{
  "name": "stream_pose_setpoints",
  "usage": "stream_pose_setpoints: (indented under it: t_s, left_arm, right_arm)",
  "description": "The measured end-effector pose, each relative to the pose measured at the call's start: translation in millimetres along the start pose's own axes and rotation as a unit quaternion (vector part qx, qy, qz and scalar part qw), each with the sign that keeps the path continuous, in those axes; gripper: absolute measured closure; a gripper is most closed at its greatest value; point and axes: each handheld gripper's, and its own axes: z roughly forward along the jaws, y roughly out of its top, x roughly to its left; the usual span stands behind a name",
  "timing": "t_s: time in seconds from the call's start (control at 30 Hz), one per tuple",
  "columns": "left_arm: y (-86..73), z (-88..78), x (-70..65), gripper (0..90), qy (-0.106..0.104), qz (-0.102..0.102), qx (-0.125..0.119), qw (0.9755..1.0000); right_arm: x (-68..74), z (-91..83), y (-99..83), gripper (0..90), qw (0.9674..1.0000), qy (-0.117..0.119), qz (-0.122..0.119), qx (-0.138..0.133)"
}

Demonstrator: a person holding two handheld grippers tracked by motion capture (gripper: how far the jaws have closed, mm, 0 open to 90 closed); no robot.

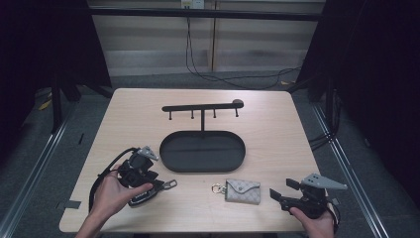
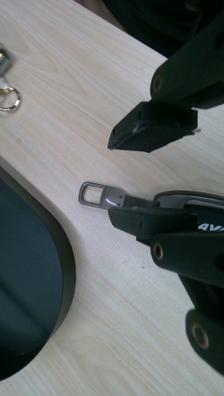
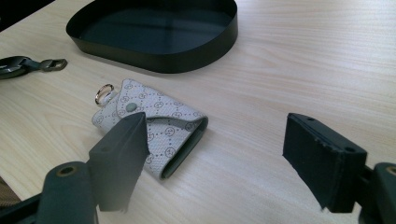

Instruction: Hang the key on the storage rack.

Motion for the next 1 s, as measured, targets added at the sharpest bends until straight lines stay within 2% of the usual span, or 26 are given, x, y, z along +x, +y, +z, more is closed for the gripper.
stream_pose_setpoints:
  t_s: [0.03,0.07,0.1,0.13,0.3,0.43,0.6,0.63,0.77,0.97,1.0]
  left_arm:
    - [1.1,1.3,0.0,58.6,-0.002,0.014,0.01,0.9999]
    - [3.0,4.5,-1.8,57.3,0.005,0.015,0.026,0.9995]
    - [3.0,4.5,-1.8,56.8,0.005,0.015,0.026,0.9995]
    - [6.4,6.4,-3.1,56.5,0.003,0.027,0.039,0.9989]
    - [14.1,6.5,-3.9,56.0,-0.003,0.031,0.051,0.9982]
    - [20.2,9.1,-2.9,58.2,0.008,0.046,0.068,0.9966]
    - [22.1,14.7,-1.1,58.7,0.011,0.05,0.08,0.9954]
    - [22.1,15.7,-1.3,58.7,0.008,0.045,0.081,0.9957]
    - [23.8,19.4,0.8,60.4,0.001,0.049,0.093,0.9944]
    - [25.8,26.0,4.7,60.2,-0.002,0.039,0.11,0.9932]
    - [25.9,27.6,5.5,60.2,0.006,0.032,0.115,0.9928]
  right_arm:
    - [0.0,0.0,0.0,22.6,1.0,0.0,0.0,0.0]
    - [0.3,0.0,-0.1,22.7,1.0,0.0,0.0,0.0]
    - [0.3,0.0,-0.1,22.7,1.0,0.0,0.0,0.0]
    - [0.4,0.1,-0.1,22.6,1.0,0.0,-0.001,0.0]
    - [0.2,0.0,0.0,22.7,1.0,0.001,0.0,0.0]
    - [0.1,0.1,0.0,22.7,1.0,0.002,-0.001,0.001]
    - [0.4,0.1,-0.1,22.7,1.0,0.002,-0.001,0.001]
    - [0.4,0.1,-0.1,22.7,1.0,0.002,-0.001,0.001]
    - [0.0,0.6,0.0,22.7,1.0,0.003,0.0,0.002]
    - [0.2,0.7,-0.1,22.7,1.0,0.005,-0.001,0.002]
    - [0.2,0.8,-0.1,22.8,1.0,0.005,-0.002,0.002]
